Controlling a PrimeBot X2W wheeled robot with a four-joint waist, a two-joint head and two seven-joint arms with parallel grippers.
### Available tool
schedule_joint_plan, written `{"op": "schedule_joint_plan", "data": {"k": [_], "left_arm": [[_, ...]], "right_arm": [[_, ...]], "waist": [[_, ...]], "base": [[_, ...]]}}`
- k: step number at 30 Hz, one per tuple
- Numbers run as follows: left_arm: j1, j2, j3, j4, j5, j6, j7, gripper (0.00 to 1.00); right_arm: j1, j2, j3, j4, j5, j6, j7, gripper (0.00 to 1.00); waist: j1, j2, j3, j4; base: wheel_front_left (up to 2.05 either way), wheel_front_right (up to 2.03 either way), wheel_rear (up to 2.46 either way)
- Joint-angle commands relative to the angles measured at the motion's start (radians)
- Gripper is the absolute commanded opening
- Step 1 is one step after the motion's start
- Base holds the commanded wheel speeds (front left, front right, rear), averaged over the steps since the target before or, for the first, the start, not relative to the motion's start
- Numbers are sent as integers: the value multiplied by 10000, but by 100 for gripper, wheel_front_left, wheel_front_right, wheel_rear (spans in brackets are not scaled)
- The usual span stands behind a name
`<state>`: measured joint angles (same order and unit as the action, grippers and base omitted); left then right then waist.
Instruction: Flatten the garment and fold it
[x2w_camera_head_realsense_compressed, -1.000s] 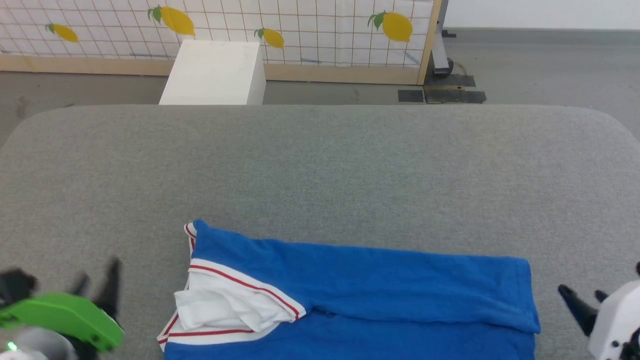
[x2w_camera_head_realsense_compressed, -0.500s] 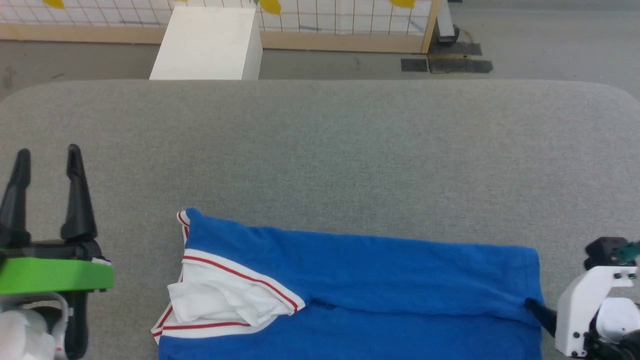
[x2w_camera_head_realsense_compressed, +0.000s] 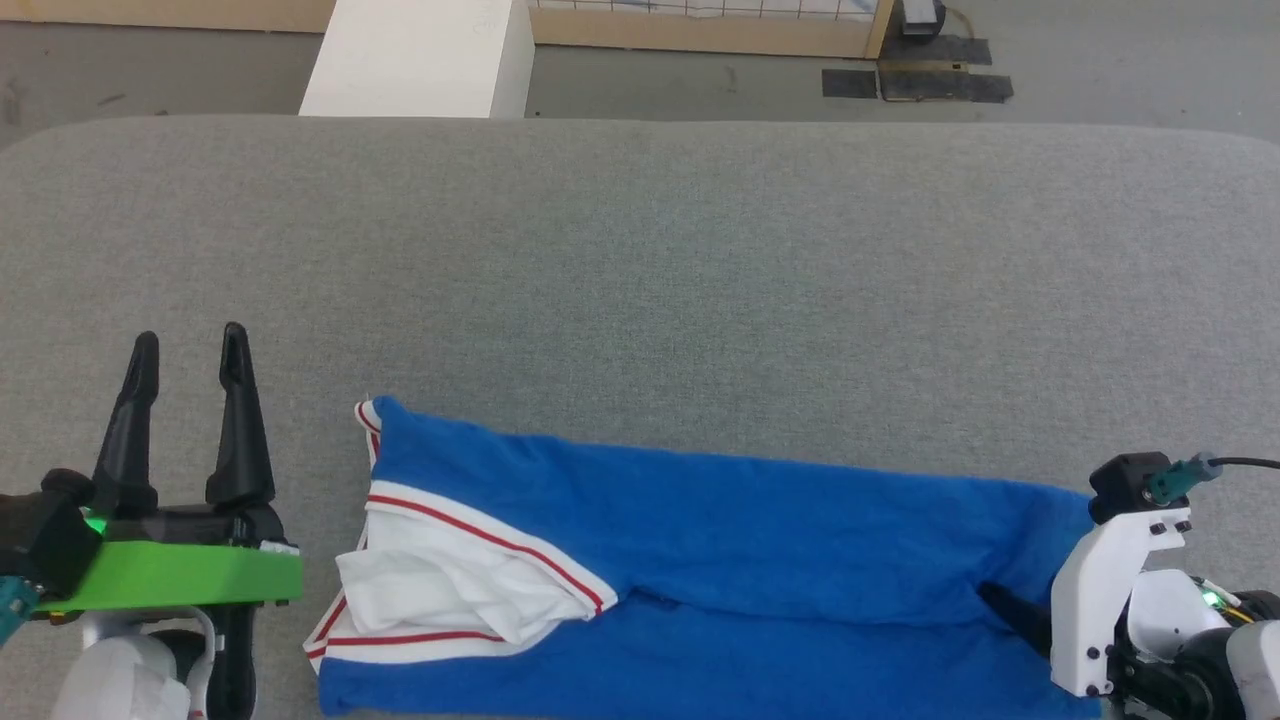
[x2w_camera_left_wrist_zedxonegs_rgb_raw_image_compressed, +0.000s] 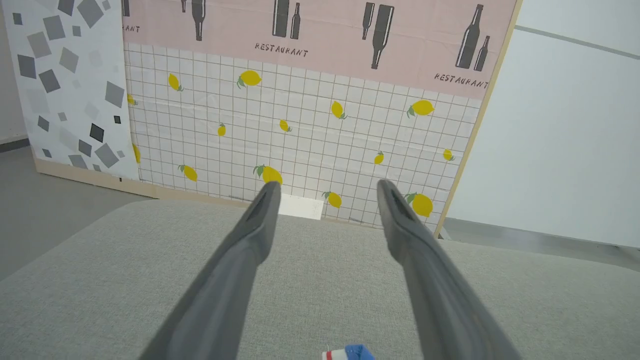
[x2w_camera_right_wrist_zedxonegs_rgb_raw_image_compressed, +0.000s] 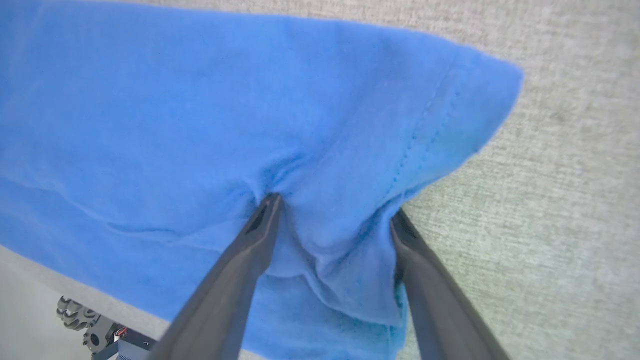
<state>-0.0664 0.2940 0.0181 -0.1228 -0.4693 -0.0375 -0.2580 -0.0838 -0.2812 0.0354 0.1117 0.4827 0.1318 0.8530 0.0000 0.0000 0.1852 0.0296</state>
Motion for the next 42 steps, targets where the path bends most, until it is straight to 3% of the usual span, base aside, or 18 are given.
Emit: {"op": "schedule_joint_plan", "data": {"k": [1, 3, 4, 5, 11, 18, 25, 31, 38, 42], "left_arm": [[-106, -106, 70, 122, 87, -130, -37, 100], [-130, -215, 164, 249, 181, -264, -37, 100], [-138, -255, 202, 298, 217, -319, -37, 100], [-147, -300, 251, 343, 262, -380, -37, 100], [-124, -506, 510, 489, 472, -585, -37, 100], [-59, -632, 646, 633, 618, -706, -37, 100], [6, -756, 654, 862, 605, -782, -37, 100], [336, -775, 755, 943, 641, -802, -37, 100], [884, -744, 839, 791, 721, -818, -37, 100], [1023, -801, 860, 754, 711, -813, -38, 100]], "right_arm": [[-65, 34, 184, 210, 83, -11, -24, 100], [-81, -68, 169, 344, 72, -11, 59, 96], [-89, -124, 166, 382, 59, -11, 100, 36], [-101, -199, 136, 423, 31, -11, 128, 0], [-73, -671, -393, 758, -414, -11, 365, 0], [-343, -861, -2189, 1410, -1553, -11, 356, 0], [-753, -517, -3776, 1741, -3132, -11, 619, 0], [-458, -876, -2900, 580, -3453, -11, 1941, 0], [294, -1783, -1387, -2448, -2588, -11, 4311, 0], [422, -1973, -519, -4033, -2033, -11, 5090, 0]], "waist": [[0, 0, 6, 13], [0, 0, 5, 19], [0, 0, 5, 22], [0, 0, 6, 24], [0, 0, 1, 20], [0, 0, -35, -46], [0, 0, -223, -103], [0, 0, -640, -213], [0, 0, -975, -332], [0, 0, -1067, -280]], "base": [[0, 0, 0], [0, 0, 0], [0, 0, 0], [0, 0, 0], [0, 0, 0], [0, 0, 0], [0, 0, 0], [0, 0, 0], [0, 0, 0], [0, 0, 0]]}}
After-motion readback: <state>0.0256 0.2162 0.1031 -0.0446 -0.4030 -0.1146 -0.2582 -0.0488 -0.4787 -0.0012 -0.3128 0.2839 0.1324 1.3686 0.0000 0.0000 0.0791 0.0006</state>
